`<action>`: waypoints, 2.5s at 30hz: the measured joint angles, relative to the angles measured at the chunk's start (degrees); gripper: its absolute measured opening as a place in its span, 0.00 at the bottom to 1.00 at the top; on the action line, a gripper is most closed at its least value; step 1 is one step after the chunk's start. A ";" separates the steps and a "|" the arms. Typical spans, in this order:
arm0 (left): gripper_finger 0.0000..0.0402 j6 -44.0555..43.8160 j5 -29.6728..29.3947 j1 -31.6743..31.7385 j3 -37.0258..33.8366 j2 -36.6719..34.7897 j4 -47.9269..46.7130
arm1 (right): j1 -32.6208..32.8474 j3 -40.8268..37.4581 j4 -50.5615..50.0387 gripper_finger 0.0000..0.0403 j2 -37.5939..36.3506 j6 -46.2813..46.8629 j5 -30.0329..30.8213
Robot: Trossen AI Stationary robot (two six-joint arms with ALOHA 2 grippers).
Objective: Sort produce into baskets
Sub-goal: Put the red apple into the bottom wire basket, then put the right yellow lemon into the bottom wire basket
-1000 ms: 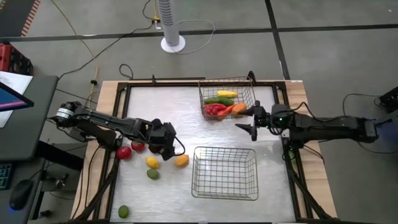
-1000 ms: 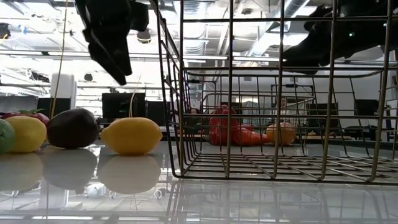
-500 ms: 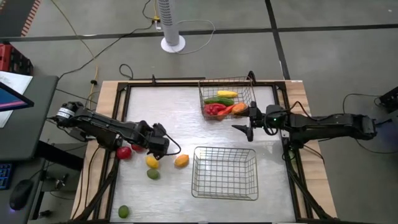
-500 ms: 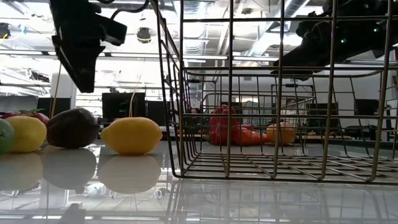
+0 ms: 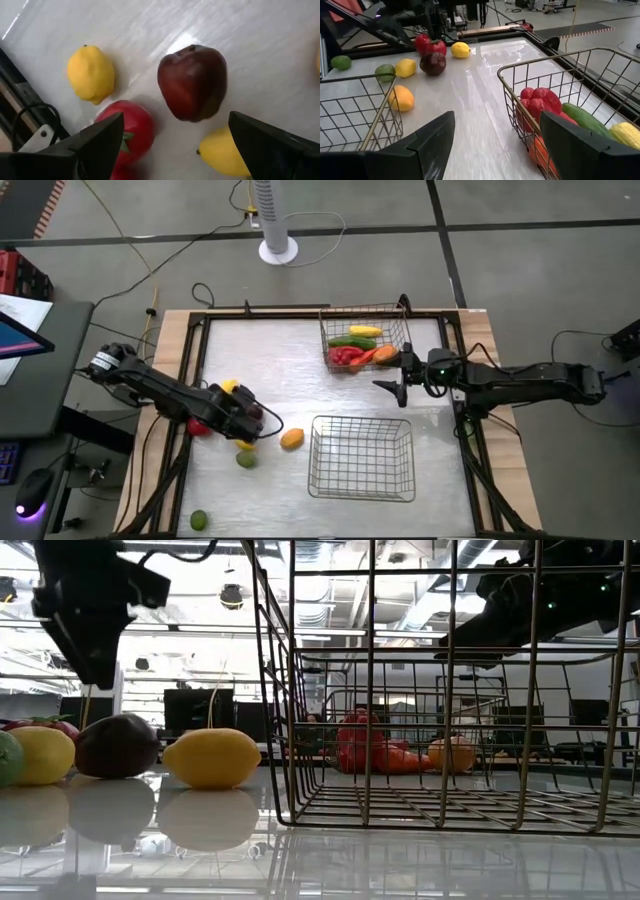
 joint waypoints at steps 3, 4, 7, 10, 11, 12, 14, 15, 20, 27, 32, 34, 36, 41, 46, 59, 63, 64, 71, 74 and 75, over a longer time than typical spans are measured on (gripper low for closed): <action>0.86 0.63 0.44 -0.06 -3.21 0.00 3.88 | 0.21 0.00 0.02 0.78 0.00 0.15 -0.05; 0.87 1.10 0.44 -0.06 -4.36 0.00 4.94 | 0.45 0.00 0.04 0.78 0.00 0.14 -0.04; 0.88 2.92 0.41 0.29 -7.19 0.00 9.55 | 1.25 -0.03 0.60 0.78 0.00 0.11 -0.04; 0.88 6.04 0.30 1.36 -9.22 0.00 15.09 | 1.83 -0.04 0.83 0.78 0.00 0.09 -0.02; 0.88 6.97 0.30 1.86 -9.82 0.00 16.91 | 1.95 -0.04 0.84 0.78 0.00 0.09 0.00; 0.88 7.96 0.32 2.49 -10.59 0.00 18.54 | 1.93 -0.04 0.93 0.78 0.00 0.09 0.00; 0.88 9.61 0.55 3.85 -12.24 0.00 20.62 | 1.90 -0.04 1.20 0.78 0.00 0.13 0.02; 0.88 10.25 0.71 4.66 -13.30 0.00 21.57 | 1.90 -0.04 1.18 0.78 0.00 0.15 0.02; 0.88 10.91 0.78 8.50 -17.22 0.02 24.55 | 1.90 -0.04 1.15 0.78 0.00 0.15 0.07; 0.77 16.45 -0.24 10.18 -17.31 0.02 27.73 | 1.88 -0.04 1.07 0.78 0.00 -0.22 0.11; 0.69 19.20 1.00 11.54 -16.72 0.05 27.23 | 1.74 -0.04 0.91 0.78 0.00 -0.65 0.13; 0.69 21.32 0.03 12.02 -14.49 0.07 26.11 | 1.33 -0.04 1.04 0.78 -0.02 -0.74 0.13; 0.69 24.42 -2.32 12.54 -10.91 0.07 26.10 | 0.86 -0.04 1.03 0.78 -0.02 -0.73 0.19; 0.70 35.48 -5.12 12.72 -1.05 0.07 30.51 | 0.19 -0.04 -0.31 0.78 -0.02 -0.07 0.33; 0.70 45.12 -3.83 12.74 4.79 0.03 39.64 | -0.87 -0.02 -3.81 0.78 -1.83 -0.21 0.35; 0.70 46.53 21.45 12.50 4.62 10.24 70.47 | -4.17 0.49 -15.28 0.78 -15.48 0.85 0.57; 0.70 47.89 26.33 11.50 4.62 13.02 69.85 | -4.18 0.24 -15.03 0.78 -15.56 1.44 0.57; 0.70 48.17 26.29 11.20 4.62 13.49 69.69 | -4.16 0.22 -15.04 0.78 -15.51 1.51 0.57; 0.84 49.48 21.84 9.84 4.96 13.86 67.02 | -4.19 0.20 -14.34 0.78 -15.41 1.71 0.57; 0.92 49.49 21.17 9.82 7.10 13.76 63.96 | -3.74 0.17 -14.34 0.78 -15.41 1.69 0.58; 0.93 49.70 20.92 9.82 8.18 13.75 62.26 | -3.75 0.16 -14.29 0.78 -15.41 1.68 0.58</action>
